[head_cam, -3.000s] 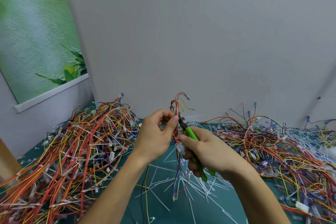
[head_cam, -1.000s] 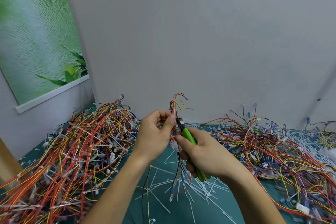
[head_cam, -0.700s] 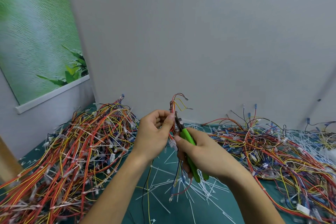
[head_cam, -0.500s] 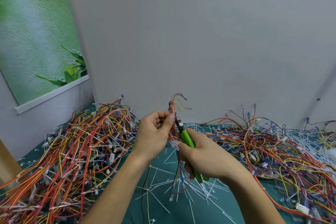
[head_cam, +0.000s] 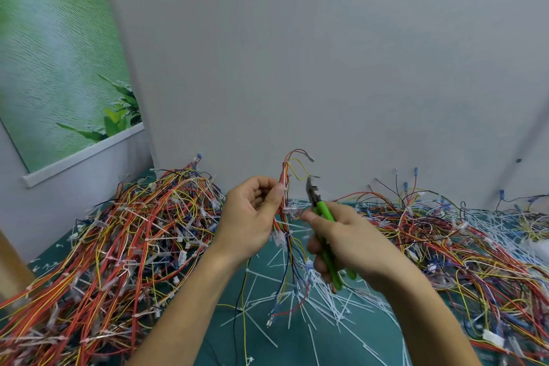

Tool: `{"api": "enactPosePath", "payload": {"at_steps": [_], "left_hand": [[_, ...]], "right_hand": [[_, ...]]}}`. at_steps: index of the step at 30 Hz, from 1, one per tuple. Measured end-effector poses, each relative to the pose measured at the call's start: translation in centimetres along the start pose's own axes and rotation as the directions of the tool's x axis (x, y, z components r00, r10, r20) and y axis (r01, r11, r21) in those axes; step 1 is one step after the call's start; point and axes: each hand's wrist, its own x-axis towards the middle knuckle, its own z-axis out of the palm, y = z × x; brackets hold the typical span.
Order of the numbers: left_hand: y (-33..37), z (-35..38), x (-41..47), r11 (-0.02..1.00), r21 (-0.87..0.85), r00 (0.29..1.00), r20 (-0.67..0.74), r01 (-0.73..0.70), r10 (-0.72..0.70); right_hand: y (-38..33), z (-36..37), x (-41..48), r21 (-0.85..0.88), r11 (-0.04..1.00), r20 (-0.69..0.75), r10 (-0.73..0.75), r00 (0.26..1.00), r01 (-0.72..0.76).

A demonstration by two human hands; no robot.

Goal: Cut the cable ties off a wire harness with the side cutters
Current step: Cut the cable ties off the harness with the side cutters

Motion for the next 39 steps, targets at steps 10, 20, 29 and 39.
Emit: {"api": "enactPosePath", "payload": {"at_steps": [10, 20, 29, 39], "left_hand": [[0.7, -0.5, 0.2, 0.966, -0.155, 0.977, -0.023, 0.205, -0.211], [1.7, -0.6, 0.3, 0.825, -0.412, 0.919, 0.107, 0.387, -0.378], [1.6, -0.2, 0.1, 0.834, -0.388, 0.912, 0.049, 0.393, -0.407], [1.9, -0.1, 0.0, 0.845, -0.359, 0.918, 0.132, 0.397, -0.375]], "right_hand": [[-0.7, -4.0, -1.1, 0.134, 0.990, 0.164, 0.028, 0.986, -0.050], [-1.0, -3.4, -0.5, 0.340, 0.930, 0.037, -0.164, 0.986, 0.142], [-1.0, -1.6, -0.7, 0.097, 0.964, 0.051, -0.255, 0.966, 0.249], [-0.6, -1.0, 0.2, 0.175, 0.921, -0.128, -0.329, 0.935, 0.348]]}}
